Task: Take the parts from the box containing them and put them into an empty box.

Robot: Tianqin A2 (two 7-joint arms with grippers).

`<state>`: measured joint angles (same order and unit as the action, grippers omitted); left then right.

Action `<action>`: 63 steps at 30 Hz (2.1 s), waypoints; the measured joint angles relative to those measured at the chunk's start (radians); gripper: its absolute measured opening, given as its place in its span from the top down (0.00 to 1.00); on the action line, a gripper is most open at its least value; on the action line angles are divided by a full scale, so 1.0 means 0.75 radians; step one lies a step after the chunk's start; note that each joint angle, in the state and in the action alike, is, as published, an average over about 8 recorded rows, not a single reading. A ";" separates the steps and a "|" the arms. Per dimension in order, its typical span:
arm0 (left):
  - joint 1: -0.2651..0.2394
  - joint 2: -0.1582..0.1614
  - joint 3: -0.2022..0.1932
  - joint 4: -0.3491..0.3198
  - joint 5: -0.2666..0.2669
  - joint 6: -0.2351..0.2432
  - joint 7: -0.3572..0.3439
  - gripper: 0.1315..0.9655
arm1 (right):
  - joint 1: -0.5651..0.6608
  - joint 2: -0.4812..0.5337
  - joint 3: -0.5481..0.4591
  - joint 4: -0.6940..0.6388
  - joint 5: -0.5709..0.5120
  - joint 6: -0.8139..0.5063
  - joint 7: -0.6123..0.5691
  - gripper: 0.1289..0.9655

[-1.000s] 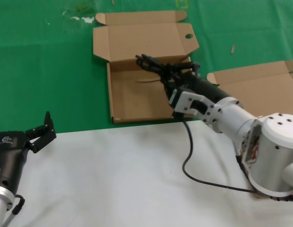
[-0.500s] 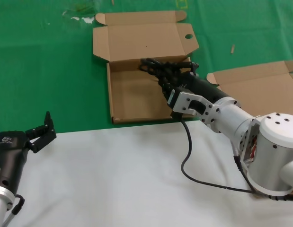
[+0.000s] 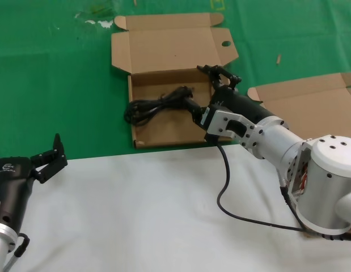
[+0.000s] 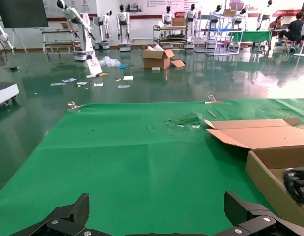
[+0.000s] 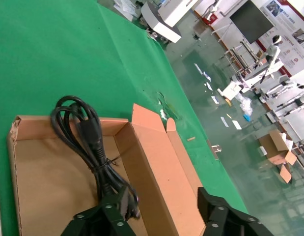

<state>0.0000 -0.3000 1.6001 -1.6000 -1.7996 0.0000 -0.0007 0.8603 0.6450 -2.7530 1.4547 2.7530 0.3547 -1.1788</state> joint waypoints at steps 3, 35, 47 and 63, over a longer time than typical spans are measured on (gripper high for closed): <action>0.000 0.000 0.000 0.000 0.000 0.000 0.000 0.00 | 0.000 0.000 0.000 0.000 0.000 0.000 0.000 0.62; 0.000 0.000 0.000 0.000 0.000 0.000 0.000 0.00 | 0.000 0.000 0.000 0.000 0.000 0.000 0.000 0.01; 0.000 0.000 0.000 0.000 0.000 0.000 0.000 0.00 | -0.041 -0.017 0.055 0.007 -0.046 -0.017 0.056 0.00; 0.000 0.000 0.000 0.000 0.000 0.000 0.000 0.00 | -0.268 -0.107 0.359 0.045 -0.297 -0.110 0.367 0.00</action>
<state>0.0000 -0.3000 1.6001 -1.6000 -1.7997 0.0000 -0.0005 0.6594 0.5644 -2.4836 1.4887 2.5304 0.2720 -0.9036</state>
